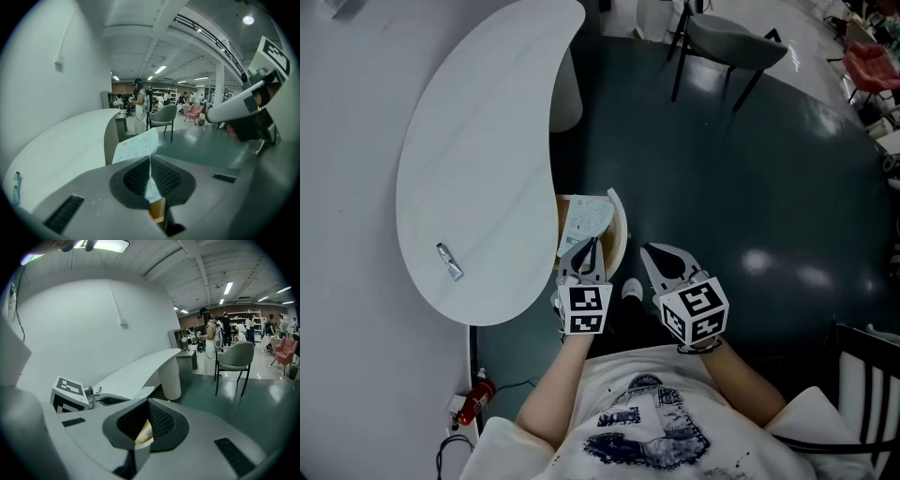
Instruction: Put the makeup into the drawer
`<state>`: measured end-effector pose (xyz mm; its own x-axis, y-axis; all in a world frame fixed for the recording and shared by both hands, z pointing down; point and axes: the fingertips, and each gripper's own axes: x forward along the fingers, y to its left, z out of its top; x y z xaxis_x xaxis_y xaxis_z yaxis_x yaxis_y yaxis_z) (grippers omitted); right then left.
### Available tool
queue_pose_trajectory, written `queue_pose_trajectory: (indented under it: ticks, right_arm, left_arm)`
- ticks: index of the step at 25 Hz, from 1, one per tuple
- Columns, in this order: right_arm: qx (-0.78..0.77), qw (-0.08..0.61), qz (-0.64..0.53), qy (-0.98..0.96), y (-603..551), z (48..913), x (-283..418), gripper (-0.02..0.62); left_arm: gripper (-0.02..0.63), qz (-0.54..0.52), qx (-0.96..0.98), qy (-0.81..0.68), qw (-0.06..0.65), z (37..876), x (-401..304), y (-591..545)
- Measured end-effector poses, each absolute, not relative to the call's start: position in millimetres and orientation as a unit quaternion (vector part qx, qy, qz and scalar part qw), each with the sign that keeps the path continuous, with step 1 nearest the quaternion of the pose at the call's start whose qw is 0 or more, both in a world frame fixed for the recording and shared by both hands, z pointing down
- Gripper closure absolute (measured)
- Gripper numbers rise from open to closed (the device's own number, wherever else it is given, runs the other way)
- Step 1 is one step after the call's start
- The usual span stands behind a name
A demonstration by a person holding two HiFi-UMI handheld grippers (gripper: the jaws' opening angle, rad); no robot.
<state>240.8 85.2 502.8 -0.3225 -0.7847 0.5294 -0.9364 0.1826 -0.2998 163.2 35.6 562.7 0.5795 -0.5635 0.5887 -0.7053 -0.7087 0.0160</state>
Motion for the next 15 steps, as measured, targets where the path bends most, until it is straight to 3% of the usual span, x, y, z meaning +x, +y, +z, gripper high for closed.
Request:
queue_pose_trajectory:
  ticks: [15]
  right_arm:
    - [0.566,0.133,0.337,-0.740,63.1,589.8,253.7,0.575]
  left_arm:
    - [0.557,0.314,0.869,-0.348,0.161,653.6,167.9,18.1]
